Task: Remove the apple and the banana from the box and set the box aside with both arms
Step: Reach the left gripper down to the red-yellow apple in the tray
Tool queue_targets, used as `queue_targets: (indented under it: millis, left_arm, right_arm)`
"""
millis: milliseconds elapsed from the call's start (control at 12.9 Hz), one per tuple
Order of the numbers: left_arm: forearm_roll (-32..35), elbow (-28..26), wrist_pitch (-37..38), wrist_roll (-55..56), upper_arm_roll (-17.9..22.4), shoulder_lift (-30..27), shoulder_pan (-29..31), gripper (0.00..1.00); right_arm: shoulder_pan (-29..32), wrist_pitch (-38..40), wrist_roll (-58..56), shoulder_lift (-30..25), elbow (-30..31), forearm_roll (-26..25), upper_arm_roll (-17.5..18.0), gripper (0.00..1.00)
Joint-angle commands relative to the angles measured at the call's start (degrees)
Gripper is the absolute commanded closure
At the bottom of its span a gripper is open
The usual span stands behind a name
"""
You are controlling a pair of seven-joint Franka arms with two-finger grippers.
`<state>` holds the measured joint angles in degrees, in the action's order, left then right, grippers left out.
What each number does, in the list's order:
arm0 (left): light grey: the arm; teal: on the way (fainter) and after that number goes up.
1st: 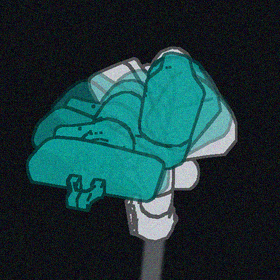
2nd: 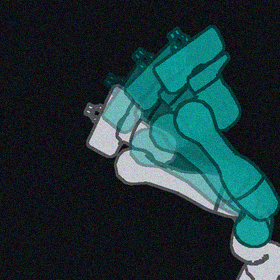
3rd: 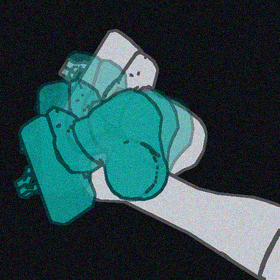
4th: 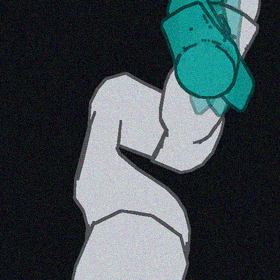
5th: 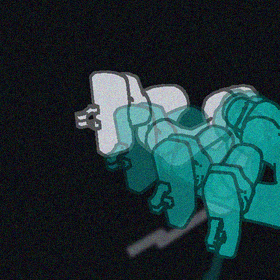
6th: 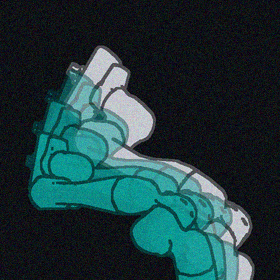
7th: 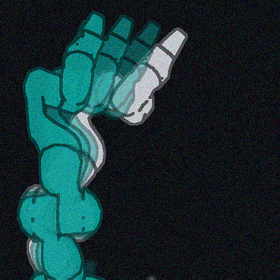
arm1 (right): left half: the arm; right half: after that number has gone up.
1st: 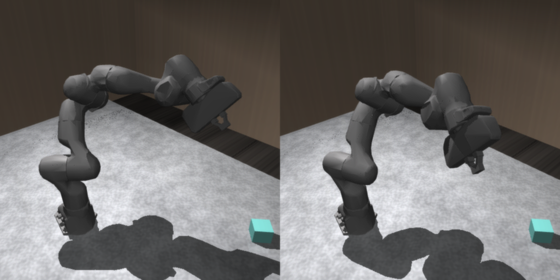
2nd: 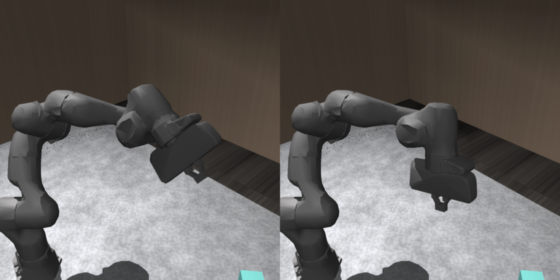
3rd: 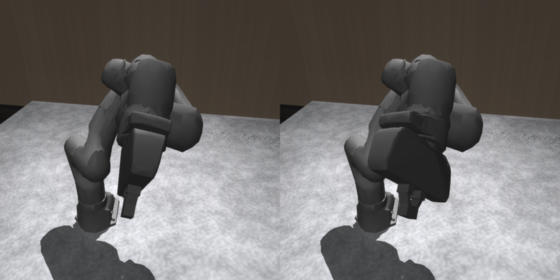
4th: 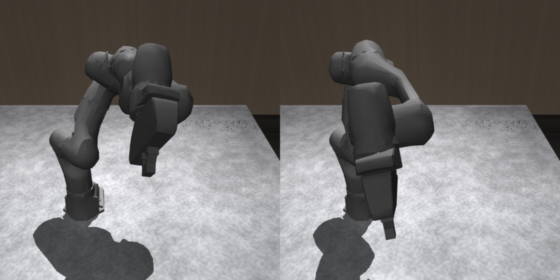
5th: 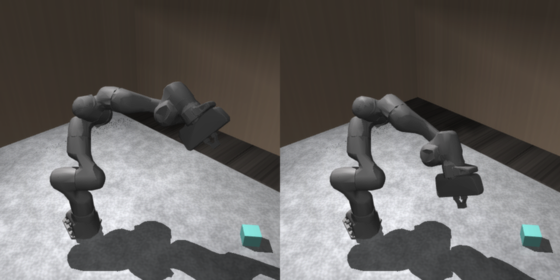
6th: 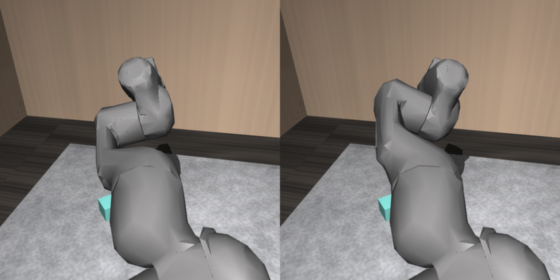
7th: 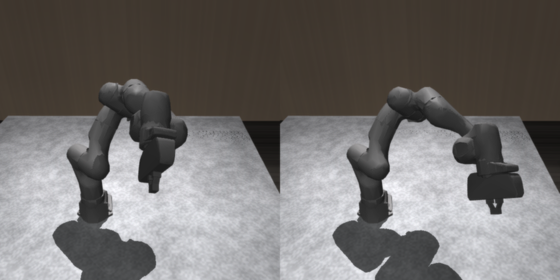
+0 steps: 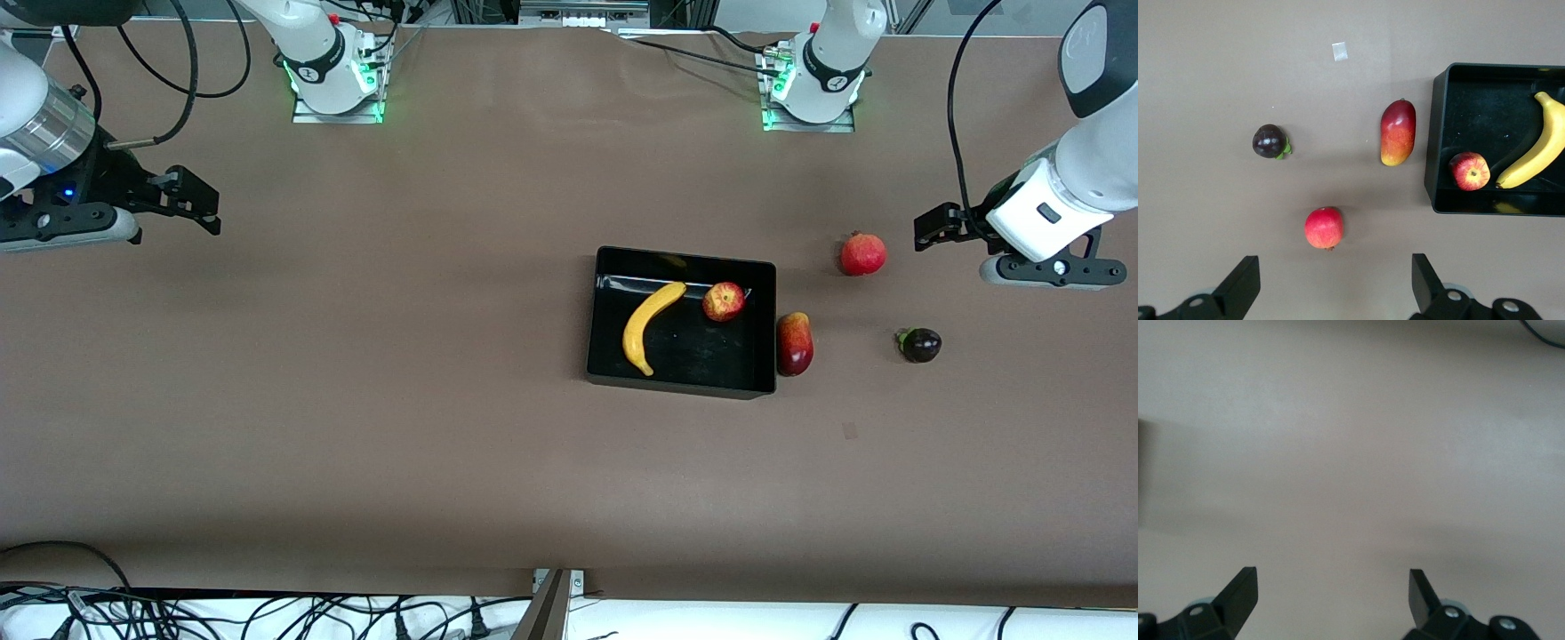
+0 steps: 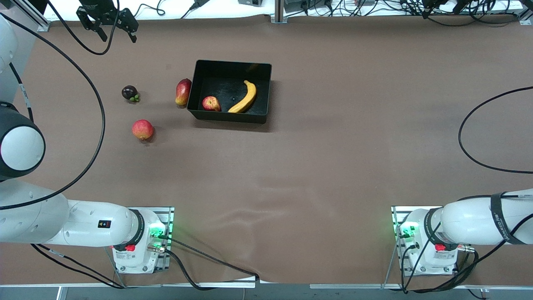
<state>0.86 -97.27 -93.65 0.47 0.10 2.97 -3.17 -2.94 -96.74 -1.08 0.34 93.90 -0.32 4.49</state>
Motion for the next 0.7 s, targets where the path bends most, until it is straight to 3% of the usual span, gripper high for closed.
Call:
queue_targets:
  millis: [0, 232, 387, 619]
  left_arm:
    - [-0.33, 4.97, 3.2, 1.0, -0.97, 2.9, -0.26, 0.0]
    - [-0.86, 9.1, 4.26, 1.37, -1.59, 6.16, -0.52, 0.0]
    - [-1.73, 9.11, 4.35, 2.24, -2.47, 7.13, -2.27, 0.0]
    - [-3.24, 9.11, 3.83, 10.67, -2.38, 12.3, -11.04, 0.0]
  right_arm:
    - [-0.22, 0.67, -0.41, 0.27, -1.18, -0.21, 0.17, 0.0]
    - [-0.14, 0.67, -0.41, 0.27, -1.18, -0.21, -0.01, 0.0]
    - [-0.22, 0.67, -0.41, 0.27, -1.18, -0.21, 0.08, 0.0]
    - [-0.14, 0.67, -0.41, 0.27, -1.18, -0.12, 0.08, 0.0]
